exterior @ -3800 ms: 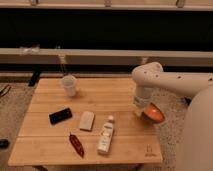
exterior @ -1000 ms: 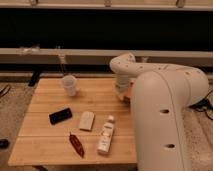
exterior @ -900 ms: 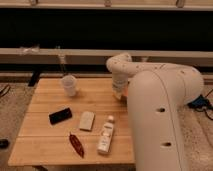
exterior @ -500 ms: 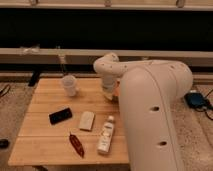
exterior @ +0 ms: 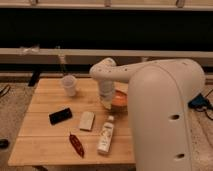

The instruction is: Drag the ceramic bowl in a circle

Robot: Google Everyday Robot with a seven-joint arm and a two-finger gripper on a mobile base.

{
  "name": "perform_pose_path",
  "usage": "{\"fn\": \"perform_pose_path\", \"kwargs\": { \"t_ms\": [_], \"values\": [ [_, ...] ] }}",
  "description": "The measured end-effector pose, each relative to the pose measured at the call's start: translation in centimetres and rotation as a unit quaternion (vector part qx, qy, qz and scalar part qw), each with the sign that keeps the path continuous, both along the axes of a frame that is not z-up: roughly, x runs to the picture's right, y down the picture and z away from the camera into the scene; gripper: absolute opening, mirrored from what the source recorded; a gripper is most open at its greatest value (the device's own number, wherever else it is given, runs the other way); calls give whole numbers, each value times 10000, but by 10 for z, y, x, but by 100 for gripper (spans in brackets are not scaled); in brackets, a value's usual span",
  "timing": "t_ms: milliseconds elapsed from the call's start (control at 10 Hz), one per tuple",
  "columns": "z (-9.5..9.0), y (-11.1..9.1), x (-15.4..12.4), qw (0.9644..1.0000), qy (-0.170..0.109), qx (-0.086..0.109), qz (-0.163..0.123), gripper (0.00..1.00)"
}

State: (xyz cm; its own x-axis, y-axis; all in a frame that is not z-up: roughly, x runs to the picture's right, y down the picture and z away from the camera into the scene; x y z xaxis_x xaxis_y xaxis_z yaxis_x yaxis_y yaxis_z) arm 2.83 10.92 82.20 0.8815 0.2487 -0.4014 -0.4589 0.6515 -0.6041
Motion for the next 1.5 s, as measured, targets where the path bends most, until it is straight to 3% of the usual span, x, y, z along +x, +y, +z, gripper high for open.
{"fn": "perform_pose_path", "kwargs": {
  "t_ms": [200,400,700,900,1000,1300,1500],
  "values": [
    [-12,17,17,9996,138,-196,118,0],
    [-9,19,45,9981,426,-276,354,0],
    [14,0,89,9923,870,-230,853,0],
    [35,-23,113,9882,1044,-128,1117,0],
    [43,-29,116,9877,1062,-97,1143,0],
    [69,-52,97,9926,814,52,896,0],
    [78,-61,66,9972,469,184,558,0]
  ]
}}
